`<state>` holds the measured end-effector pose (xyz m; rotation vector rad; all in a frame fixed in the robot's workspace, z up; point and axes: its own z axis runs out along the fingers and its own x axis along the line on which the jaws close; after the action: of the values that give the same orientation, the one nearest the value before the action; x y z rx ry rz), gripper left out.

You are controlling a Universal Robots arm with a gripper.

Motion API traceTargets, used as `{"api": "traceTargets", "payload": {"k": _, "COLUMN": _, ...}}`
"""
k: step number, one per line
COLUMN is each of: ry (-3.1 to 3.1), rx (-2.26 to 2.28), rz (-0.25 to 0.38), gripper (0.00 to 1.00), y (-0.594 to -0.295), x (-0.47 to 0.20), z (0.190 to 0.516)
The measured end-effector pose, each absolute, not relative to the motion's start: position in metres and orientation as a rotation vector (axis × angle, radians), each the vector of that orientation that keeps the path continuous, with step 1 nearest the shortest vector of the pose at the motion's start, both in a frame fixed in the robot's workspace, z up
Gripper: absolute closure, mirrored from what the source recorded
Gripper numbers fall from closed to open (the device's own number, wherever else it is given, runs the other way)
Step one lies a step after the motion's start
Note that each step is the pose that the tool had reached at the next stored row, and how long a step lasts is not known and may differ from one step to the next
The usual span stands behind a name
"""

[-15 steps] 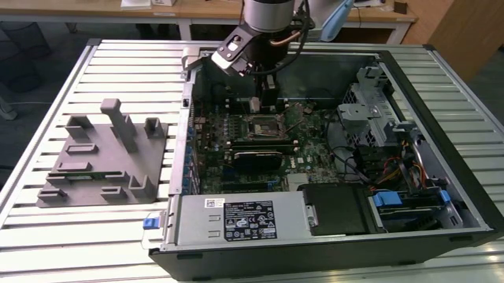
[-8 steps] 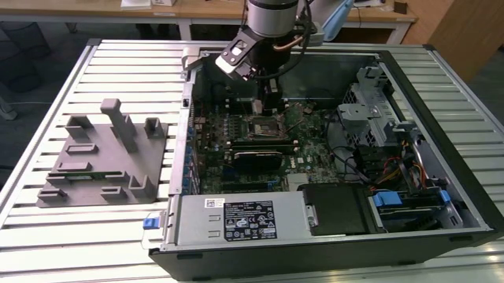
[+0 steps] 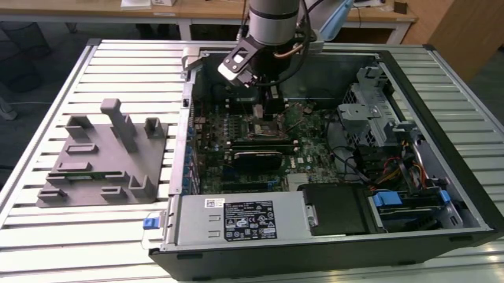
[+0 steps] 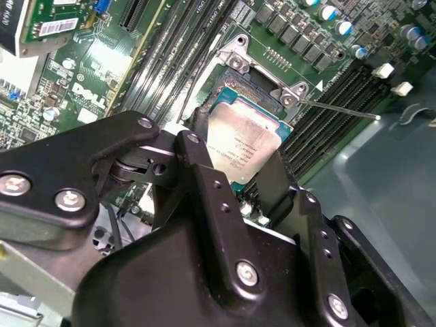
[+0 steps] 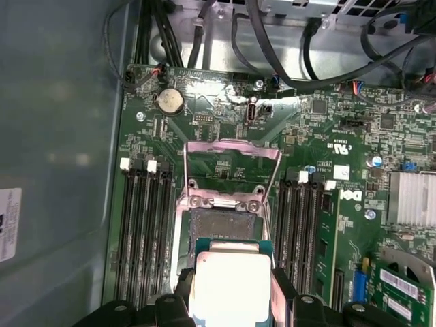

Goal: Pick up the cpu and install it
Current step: 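Place the cpu into insertion slot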

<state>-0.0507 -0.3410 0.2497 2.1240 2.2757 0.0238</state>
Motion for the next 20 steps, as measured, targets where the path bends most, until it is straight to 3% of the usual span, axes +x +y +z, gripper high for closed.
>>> {"api": "traceTargets", "payload": {"k": 20, "ry": 2.275, "rx": 2.125, "rz": 0.024, "gripper": 0.47, "y": -0.337, "x": -0.047, "z": 0.225}}
